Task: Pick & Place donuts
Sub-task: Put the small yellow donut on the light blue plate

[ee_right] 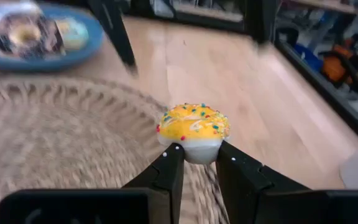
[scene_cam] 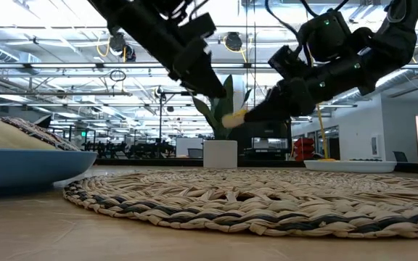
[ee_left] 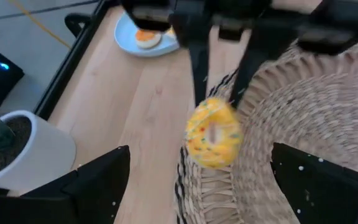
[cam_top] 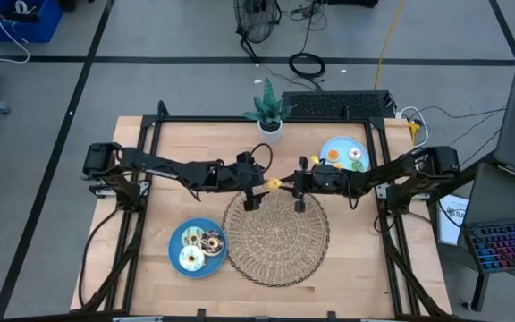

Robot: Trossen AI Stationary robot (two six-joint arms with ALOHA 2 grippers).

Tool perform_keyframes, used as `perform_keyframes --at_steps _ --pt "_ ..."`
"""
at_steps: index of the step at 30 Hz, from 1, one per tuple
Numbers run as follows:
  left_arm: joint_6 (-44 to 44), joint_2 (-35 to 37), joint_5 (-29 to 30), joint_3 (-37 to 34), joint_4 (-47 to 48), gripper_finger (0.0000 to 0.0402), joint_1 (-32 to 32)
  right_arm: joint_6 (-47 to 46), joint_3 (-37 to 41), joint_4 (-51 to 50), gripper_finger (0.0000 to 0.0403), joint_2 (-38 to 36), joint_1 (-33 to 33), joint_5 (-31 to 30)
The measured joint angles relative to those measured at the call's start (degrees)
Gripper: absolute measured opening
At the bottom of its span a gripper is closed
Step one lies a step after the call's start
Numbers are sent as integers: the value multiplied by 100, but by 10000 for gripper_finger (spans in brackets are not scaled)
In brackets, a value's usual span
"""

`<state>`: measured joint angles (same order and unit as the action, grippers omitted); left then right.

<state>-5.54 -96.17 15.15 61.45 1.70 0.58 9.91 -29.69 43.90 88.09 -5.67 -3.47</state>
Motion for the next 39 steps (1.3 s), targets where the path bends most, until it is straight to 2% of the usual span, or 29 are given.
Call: perform_keyframes --at_steps 7,16,21,27,32,37,39 --pt "30 660 -2 0 475 385 -146 15 9 -1558 66 -586 3 -1074" --pt "301 923 -7 0 1259 378 -275 -691 9 -4557 24 -2417 4 -2050" --pt "327 923 -4 0 1361 385 -291 -1111 10 -5641 14 -3153 -139 -2807" --pt "424 921 -6 0 1365 378 -291 -1551 392 -5898 25 -3586 -606 -3207" --pt "433 921 -4 0 1374 374 -289 -1791 927 -5828 21 -3705 -1307 -3550" --pt "352 921 36 0 1361 378 -285 -1725 1295 -5178 17 -3706 -1981 -3514" --pt "274 921 38 0 1357 377 -287 -1649 1408 -4814 17 -3704 -2219 -3219"
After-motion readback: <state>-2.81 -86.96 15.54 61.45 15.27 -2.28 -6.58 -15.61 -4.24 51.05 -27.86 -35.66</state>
